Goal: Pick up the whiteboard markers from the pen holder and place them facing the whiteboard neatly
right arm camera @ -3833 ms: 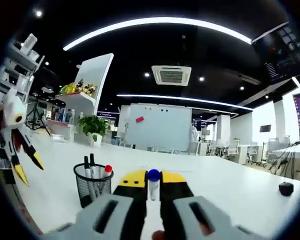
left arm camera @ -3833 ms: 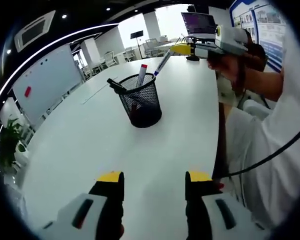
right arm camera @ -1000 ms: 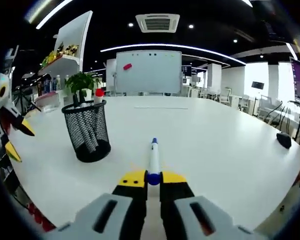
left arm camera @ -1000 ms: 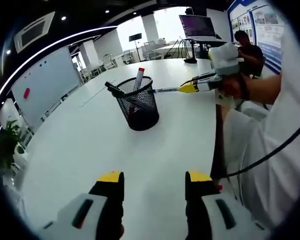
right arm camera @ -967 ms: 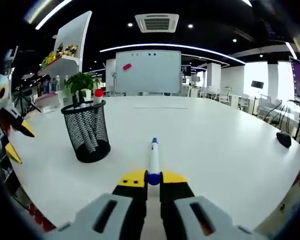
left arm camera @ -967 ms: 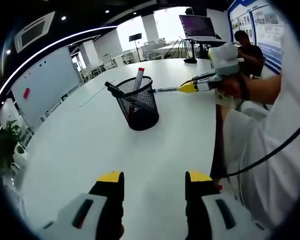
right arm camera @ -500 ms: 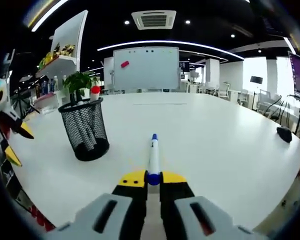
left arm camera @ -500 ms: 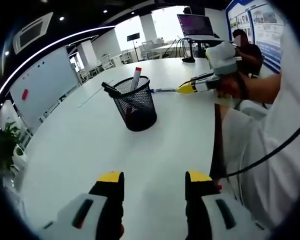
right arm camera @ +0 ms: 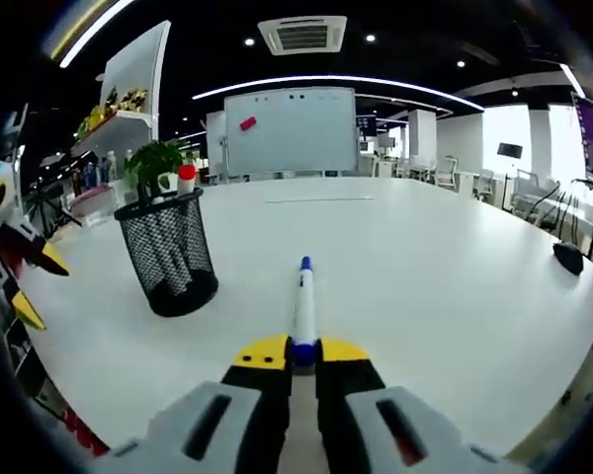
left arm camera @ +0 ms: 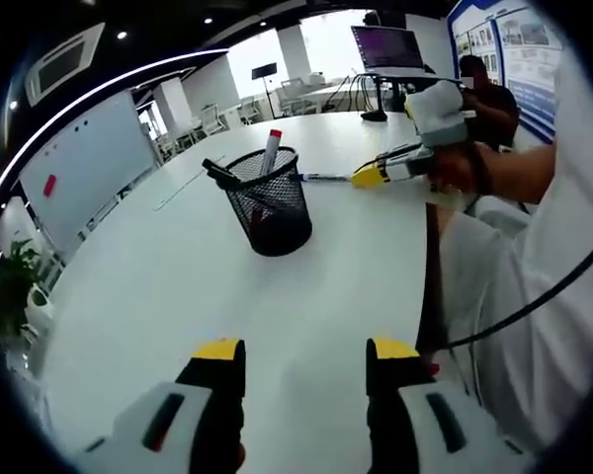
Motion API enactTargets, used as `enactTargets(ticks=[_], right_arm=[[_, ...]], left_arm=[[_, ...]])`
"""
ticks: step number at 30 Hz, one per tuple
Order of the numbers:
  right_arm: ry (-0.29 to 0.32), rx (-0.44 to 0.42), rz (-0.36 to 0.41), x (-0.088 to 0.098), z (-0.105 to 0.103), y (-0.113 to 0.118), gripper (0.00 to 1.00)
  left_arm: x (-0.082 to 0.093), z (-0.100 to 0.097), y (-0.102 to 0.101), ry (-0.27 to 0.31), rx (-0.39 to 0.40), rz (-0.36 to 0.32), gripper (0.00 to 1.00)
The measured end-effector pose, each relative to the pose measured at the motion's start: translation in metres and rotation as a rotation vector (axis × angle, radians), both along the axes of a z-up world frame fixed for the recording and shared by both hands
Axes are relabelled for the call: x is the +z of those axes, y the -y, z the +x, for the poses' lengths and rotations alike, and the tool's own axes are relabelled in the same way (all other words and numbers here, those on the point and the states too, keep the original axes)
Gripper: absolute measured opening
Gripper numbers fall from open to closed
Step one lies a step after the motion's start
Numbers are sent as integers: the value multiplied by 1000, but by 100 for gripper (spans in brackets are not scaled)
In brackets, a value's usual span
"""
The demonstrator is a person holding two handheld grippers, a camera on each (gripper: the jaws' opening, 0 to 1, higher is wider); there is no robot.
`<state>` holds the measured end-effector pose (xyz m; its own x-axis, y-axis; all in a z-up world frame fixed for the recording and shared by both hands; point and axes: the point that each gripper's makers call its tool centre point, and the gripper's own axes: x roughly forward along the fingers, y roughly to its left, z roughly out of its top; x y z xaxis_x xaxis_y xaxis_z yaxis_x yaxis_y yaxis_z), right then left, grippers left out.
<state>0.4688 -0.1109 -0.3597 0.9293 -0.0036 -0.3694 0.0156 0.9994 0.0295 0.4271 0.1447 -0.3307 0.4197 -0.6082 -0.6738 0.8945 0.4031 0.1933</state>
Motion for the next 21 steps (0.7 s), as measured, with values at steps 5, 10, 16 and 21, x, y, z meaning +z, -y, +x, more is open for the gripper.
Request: enactTargets(ticks=[5, 10, 16, 21], right_arm=[[13, -1, 33, 2, 0, -1, 10], [3, 0, 38, 0, 0, -1, 10], [-7, -2, 48, -3, -1, -2, 10], [-4, 7, 62, -3, -1, -5, 11]], left_arm=[[0, 1, 0, -1, 1, -2, 51], [0, 1, 0, -2, 3, 1, 51], [0, 2, -1, -4, 13, -4, 50], [-2, 1, -2, -8, 15, -4, 50]])
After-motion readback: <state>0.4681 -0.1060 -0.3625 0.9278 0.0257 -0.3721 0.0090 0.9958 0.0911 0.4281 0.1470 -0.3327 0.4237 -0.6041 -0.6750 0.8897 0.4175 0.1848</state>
